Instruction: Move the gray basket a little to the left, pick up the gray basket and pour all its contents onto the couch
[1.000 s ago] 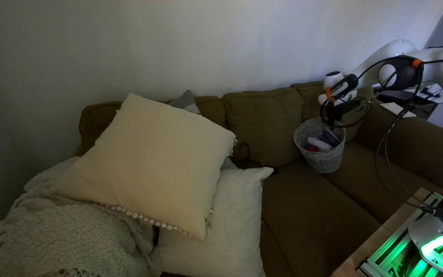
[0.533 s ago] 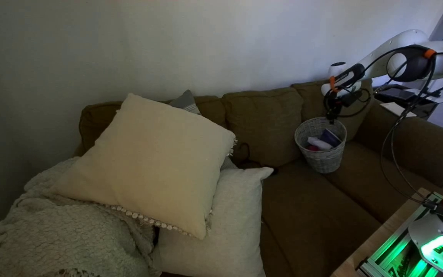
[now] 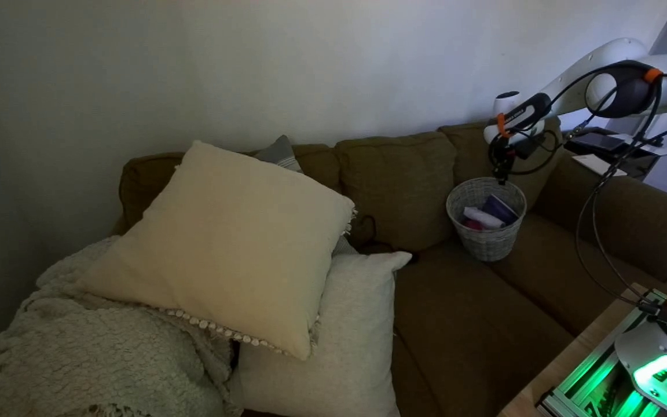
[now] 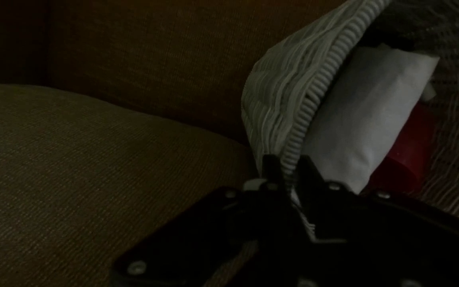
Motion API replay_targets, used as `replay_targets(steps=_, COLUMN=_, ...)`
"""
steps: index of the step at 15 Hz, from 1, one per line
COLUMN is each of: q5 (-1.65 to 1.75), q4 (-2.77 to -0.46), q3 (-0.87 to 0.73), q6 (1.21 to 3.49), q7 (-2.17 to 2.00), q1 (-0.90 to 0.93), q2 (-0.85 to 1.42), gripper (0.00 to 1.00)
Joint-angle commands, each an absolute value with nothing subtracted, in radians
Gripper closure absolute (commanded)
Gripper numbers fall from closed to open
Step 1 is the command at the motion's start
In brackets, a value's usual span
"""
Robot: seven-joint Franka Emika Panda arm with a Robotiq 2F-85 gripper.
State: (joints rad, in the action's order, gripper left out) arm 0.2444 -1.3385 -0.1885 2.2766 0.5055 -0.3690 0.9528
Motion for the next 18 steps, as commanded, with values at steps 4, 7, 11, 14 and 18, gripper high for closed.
replay_targets(steps=4, q5=0.285, q4=-1.402, q3=-0.220, q6=2.286, q7=0.416, q1=-0.343, q2=0.946, gripper=0.30)
replay_targets(steps=7, q5=0.258, q4=-1.400, q3=-0.206, q6=2.301, q7=0.384, q1=-0.354, q2=0.959, gripper=0.08)
replay_targets(steps=11, q5=0.243, q4=-1.422, q3=-0.216, q6=2.355, q7=0.282, q1=-0.349, q2=0.966, gripper=0.00)
replay_targets(steps=14, q5=0.252, q4=-1.433, q3=-0.241, q6=2.419, q7=0.187, q1=-0.334, q2=0.976, gripper=0.30)
replay_targets(steps=18, q5=0.258, q4=-1.443, q3=-0.269, q6=2.495, q7=0.102, q1=-0.316, q2=0.997, gripper=0.62)
